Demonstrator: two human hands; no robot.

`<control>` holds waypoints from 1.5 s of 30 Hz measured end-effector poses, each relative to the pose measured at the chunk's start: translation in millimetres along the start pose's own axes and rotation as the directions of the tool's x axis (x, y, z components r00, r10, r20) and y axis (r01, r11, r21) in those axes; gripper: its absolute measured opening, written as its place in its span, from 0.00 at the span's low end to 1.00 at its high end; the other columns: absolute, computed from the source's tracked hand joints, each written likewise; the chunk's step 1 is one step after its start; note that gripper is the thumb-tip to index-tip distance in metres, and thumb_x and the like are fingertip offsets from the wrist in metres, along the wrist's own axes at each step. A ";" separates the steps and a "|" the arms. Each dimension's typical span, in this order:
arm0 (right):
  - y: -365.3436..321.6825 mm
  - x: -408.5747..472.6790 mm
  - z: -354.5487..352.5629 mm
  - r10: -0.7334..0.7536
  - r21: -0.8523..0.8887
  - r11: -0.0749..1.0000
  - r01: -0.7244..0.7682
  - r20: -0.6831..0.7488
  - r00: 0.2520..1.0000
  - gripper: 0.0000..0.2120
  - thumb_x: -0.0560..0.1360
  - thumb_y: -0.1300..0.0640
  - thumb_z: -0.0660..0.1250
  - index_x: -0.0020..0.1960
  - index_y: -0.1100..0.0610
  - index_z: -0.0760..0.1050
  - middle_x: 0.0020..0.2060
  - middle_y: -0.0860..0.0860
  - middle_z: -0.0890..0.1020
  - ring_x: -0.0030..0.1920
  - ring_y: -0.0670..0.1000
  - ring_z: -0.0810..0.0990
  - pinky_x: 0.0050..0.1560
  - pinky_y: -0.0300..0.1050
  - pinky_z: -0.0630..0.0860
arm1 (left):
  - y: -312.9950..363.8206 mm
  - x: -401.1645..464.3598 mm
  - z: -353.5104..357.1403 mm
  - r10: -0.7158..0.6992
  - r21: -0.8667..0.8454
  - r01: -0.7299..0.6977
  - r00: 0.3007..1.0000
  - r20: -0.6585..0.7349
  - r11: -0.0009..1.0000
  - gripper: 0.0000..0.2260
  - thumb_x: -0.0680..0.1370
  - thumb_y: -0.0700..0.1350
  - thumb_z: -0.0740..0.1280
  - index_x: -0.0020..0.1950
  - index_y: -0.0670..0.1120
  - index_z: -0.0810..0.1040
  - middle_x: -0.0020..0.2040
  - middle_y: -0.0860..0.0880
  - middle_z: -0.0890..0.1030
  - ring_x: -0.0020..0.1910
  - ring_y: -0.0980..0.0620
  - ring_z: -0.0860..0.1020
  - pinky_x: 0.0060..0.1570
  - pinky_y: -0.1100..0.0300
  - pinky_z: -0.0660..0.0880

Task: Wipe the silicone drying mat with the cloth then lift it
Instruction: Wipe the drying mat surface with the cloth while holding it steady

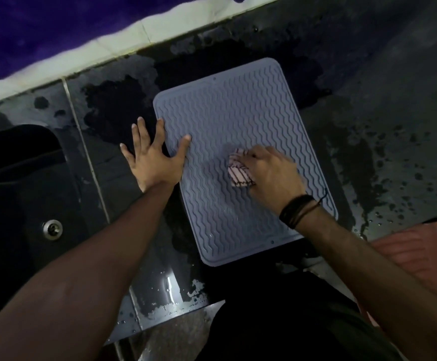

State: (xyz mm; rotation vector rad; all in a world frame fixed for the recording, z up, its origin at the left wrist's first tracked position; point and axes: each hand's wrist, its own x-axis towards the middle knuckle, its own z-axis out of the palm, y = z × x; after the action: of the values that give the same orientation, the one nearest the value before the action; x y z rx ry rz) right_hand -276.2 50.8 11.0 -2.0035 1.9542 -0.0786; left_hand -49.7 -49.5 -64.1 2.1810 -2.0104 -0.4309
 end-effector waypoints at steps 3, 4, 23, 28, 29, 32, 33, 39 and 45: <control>-16.1 23.5 -5.9 0.005 0.057 0.998 0.001 -0.113 0.994 0.21 0.67 0.60 0.71 0.59 0.57 0.77 0.56 0.54 0.77 0.55 0.57 0.75 0.54 0.55 0.75 | -1.1 0.5 1.5 0.003 0.010 -0.003 1.000 -0.002 1.000 0.38 0.76 0.77 0.50 0.81 0.60 0.58 0.84 0.50 0.50 0.83 0.51 0.45 0.79 0.39 0.39; -21.5 37.0 -5.7 0.007 0.065 0.998 0.004 -0.164 0.986 0.21 0.67 0.60 0.71 0.60 0.56 0.77 0.57 0.54 0.77 0.56 0.57 0.74 0.56 0.55 0.74 | -1.8 1.0 2.2 0.006 0.010 -0.006 1.000 -0.005 1.000 0.38 0.76 0.77 0.50 0.81 0.60 0.58 0.84 0.50 0.50 0.83 0.51 0.45 0.79 0.39 0.39; -47.4 107.3 -13.9 -0.194 -0.109 0.978 0.179 -0.151 0.969 0.19 0.74 0.59 0.64 0.65 0.53 0.74 0.62 0.53 0.74 0.64 0.57 0.70 0.66 0.54 0.63 | -1.0 0.8 0.6 0.025 0.049 -0.027 0.999 0.022 0.998 0.34 0.79 0.71 0.52 0.82 0.59 0.56 0.84 0.50 0.47 0.83 0.51 0.43 0.79 0.39 0.39; -81.3 171.6 -2.8 -0.305 -0.236 0.931 0.277 -0.089 0.948 0.23 0.75 0.59 0.62 0.69 0.52 0.69 0.65 0.54 0.70 0.64 0.58 0.68 0.63 0.54 0.65 | -0.8 1.7 2.1 0.005 0.060 -0.005 1.000 0.007 0.998 0.35 0.79 0.72 0.52 0.81 0.54 0.63 0.84 0.50 0.48 0.82 0.52 0.43 0.79 0.41 0.38; -77.0 176.9 0.5 -0.316 -0.259 0.922 0.289 -0.068 0.946 0.22 0.76 0.58 0.60 0.70 0.52 0.68 0.65 0.54 0.70 0.64 0.58 0.68 0.63 0.54 0.65 | -0.7 1.5 2.1 0.008 0.048 -0.008 1.000 0.001 0.999 0.35 0.79 0.72 0.51 0.81 0.56 0.62 0.84 0.50 0.48 0.83 0.52 0.43 0.79 0.40 0.39; -46.7 182.0 3.7 -0.339 -0.285 0.907 0.310 -0.055 0.939 0.21 0.78 0.57 0.56 0.71 0.52 0.68 0.65 0.56 0.70 0.63 0.59 0.68 0.62 0.55 0.64 | -0.4 0.7 2.0 0.016 0.024 -0.016 1.000 0.005 1.000 0.34 0.79 0.73 0.49 0.82 0.59 0.58 0.84 0.50 0.48 0.83 0.52 0.43 0.79 0.39 0.39; -33.6 182.9 1.3 -0.325 -0.291 0.910 0.296 -0.055 0.944 0.20 0.78 0.56 0.57 0.70 0.52 0.69 0.65 0.56 0.71 0.63 0.60 0.68 0.61 0.56 0.64 | -1.1 0.7 1.9 0.014 0.017 -0.014 1.000 0.006 1.000 0.34 0.79 0.73 0.49 0.82 0.59 0.58 0.84 0.50 0.48 0.83 0.52 0.43 0.79 0.39 0.39; 17.0 175.9 -16.8 -0.167 -0.355 0.926 0.130 -0.076 0.983 0.21 0.74 0.59 0.63 0.67 0.54 0.73 0.61 0.58 0.72 0.60 0.62 0.69 0.59 0.57 0.65 | -0.7 -0.1 0.1 0.019 -0.020 -0.019 1.000 0.003 1.000 0.32 0.80 0.71 0.52 0.81 0.59 0.59 0.84 0.50 0.49 0.83 0.51 0.43 0.79 0.40 0.38; -45.3 186.8 -9.0 -0.129 -0.278 0.957 0.089 -0.132 0.983 0.20 0.74 0.57 0.63 0.66 0.53 0.73 0.63 0.57 0.72 0.61 0.60 0.70 0.60 0.55 0.66 | -0.9 0.8 -0.8 0.014 -0.005 -0.014 1.000 0.004 1.000 0.31 0.80 0.71 0.53 0.81 0.59 0.59 0.84 0.50 0.48 0.83 0.51 0.43 0.79 0.39 0.38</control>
State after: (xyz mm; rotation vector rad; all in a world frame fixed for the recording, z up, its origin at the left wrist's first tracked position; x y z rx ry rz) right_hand -225.3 -134.2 -4.4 -2.3433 2.0365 0.0144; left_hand -48.6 -50.2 -63.8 2.1639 -2.0229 -0.4382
